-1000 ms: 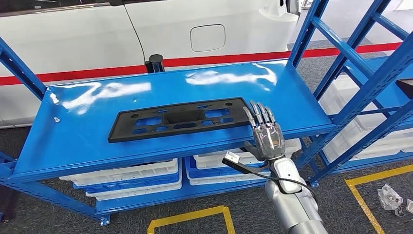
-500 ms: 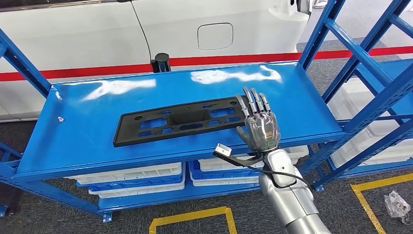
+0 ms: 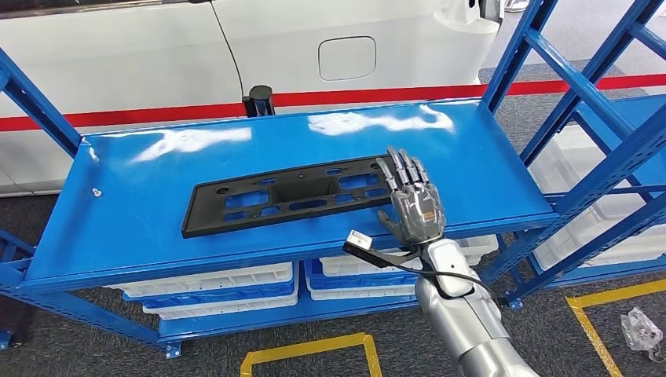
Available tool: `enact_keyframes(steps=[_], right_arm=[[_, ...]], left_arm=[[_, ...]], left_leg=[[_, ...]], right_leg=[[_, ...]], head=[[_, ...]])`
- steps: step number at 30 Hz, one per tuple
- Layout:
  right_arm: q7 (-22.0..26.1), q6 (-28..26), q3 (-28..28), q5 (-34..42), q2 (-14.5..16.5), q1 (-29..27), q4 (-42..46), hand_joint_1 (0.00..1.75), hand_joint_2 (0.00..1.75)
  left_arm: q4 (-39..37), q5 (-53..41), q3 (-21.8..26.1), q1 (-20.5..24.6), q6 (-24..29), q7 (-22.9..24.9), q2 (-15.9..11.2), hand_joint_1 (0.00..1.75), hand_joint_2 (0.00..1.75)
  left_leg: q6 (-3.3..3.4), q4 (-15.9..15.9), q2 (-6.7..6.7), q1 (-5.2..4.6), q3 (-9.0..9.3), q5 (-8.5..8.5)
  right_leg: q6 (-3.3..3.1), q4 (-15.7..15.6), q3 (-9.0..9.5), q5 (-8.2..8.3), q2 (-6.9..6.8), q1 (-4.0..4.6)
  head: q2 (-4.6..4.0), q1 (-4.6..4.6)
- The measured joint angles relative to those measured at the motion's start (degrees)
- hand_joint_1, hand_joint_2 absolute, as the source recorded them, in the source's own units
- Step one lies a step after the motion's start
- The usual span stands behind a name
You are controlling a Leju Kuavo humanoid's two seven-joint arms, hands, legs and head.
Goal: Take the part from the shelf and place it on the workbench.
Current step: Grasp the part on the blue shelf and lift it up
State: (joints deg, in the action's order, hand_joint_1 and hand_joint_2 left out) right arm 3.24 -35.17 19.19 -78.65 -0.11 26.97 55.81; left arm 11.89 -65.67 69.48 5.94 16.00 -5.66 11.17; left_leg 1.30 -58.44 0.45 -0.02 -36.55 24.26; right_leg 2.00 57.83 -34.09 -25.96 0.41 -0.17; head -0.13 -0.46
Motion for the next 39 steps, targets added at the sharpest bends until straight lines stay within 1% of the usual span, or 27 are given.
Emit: enact_keyframes(steps=[7, 25, 30, 34, 39], right_arm=[[0.08, 0.81, 0.11, 0.56, 0.39, 1.60, -4.07, 0.00, 1.75], [0.06, 0.86, 0.11, 0.83, 0.75, 2.91, -6.47, 0.00, 1.75], [0.21, -1.02, 0.09, 1.88, 1.01, 4.73, -10.20, 0.00, 1.75], [0.63, -3.65, -0.34, 2.24, 1.17, 6.21, -13.78, 1.71, 1.75], [1.88, -4.64, -3.22, 1.03, 1.24, 6.50, -15.37, 1.75, 1.75]], left_arm=[[0.00, -0.12, -0.35, -0.01, 0.00, 0.00, 0.00, 0.00, 0.00], [0.00, -0.15, -0.38, -0.01, 0.00, 0.00, 0.00, 0.00, 0.00], [0.00, -0.32, -0.46, -0.01, 0.02, 0.00, 0.00, 0.00, 0.00], [0.00, -0.60, -0.60, -0.01, 0.56, -0.03, 0.03, 0.00, 0.00], [-0.13, -0.71, -0.61, -0.07, 1.35, -0.24, 0.16, 0.00, 0.00]], left_leg=[[0.00, 0.00, -0.01, 0.00, 0.01, 0.02], [-0.01, 0.00, 0.00, 0.00, 0.13, 0.04], [-0.01, 0.00, 0.00, 0.00, 0.24, 0.04], [-0.02, 0.00, -0.01, 0.00, 0.30, 0.05], [-0.01, 0.00, -0.04, -0.02, 0.30, 0.05]], right_leg=[[0.07, 0.00, 0.03, -0.05, -0.03, 0.00], [0.06, 0.00, 0.14, -0.07, -0.03, 0.00], [0.05, -0.01, 0.24, -0.08, -0.03, 0.00], [0.05, -0.01, 0.30, -0.08, -0.04, 0.00], [0.06, -0.01, 0.32, -0.08, -0.07, -0.01]], head=[[0.00, 0.00], [0.00, 0.00], [0.00, 0.00], [0.00, 0.00], [0.00, 0.01]])
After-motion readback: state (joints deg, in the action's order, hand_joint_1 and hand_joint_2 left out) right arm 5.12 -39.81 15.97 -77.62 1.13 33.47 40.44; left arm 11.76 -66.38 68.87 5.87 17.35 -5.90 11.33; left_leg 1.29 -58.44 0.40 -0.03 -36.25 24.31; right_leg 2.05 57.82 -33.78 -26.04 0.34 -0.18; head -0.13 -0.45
